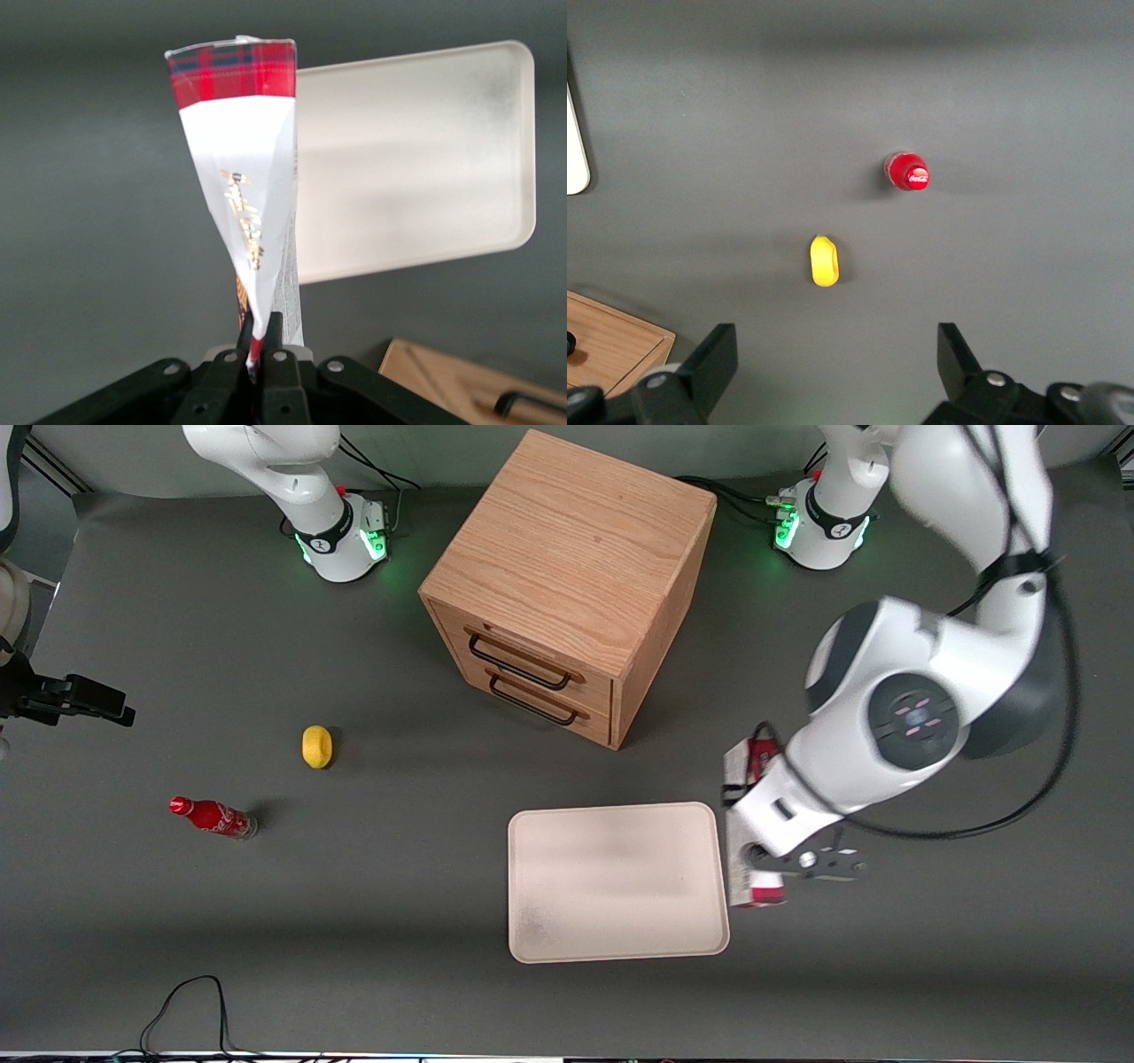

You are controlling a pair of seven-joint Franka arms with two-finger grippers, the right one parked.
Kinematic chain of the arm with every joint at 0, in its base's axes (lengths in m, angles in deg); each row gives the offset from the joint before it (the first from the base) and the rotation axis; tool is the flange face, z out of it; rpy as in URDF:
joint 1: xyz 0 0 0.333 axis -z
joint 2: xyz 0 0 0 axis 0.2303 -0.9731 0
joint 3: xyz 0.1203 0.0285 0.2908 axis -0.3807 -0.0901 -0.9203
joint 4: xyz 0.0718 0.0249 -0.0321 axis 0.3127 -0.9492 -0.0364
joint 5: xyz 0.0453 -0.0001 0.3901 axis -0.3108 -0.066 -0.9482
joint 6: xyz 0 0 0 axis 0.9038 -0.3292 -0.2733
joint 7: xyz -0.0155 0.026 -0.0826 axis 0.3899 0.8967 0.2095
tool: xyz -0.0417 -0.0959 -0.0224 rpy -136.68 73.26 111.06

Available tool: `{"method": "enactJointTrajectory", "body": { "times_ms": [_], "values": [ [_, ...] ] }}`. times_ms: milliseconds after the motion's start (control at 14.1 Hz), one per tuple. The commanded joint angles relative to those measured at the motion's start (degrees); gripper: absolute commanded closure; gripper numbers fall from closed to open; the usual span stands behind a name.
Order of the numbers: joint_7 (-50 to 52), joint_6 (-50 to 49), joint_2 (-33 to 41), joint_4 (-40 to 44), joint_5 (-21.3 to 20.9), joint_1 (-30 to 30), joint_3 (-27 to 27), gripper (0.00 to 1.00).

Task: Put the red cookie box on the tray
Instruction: 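Carry the held cookie box with the left gripper over the cream tray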

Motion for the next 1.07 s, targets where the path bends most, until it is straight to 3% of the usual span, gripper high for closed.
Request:
{"method": "enactJointTrajectory", "body": {
  "times_ms": [0,426,994],
  "values": [
    [1.21,1.82,-4.80,4.53,0.00,-0.04,-0.67,1.00],
    [4.53,11.76,-12.10,3.05,-0.61,0.57,-0.94,1.00],
    [6.22,16.59,-12.11,-5.04,-1.05,0.75,-0.94,1.00]
  ]
}}
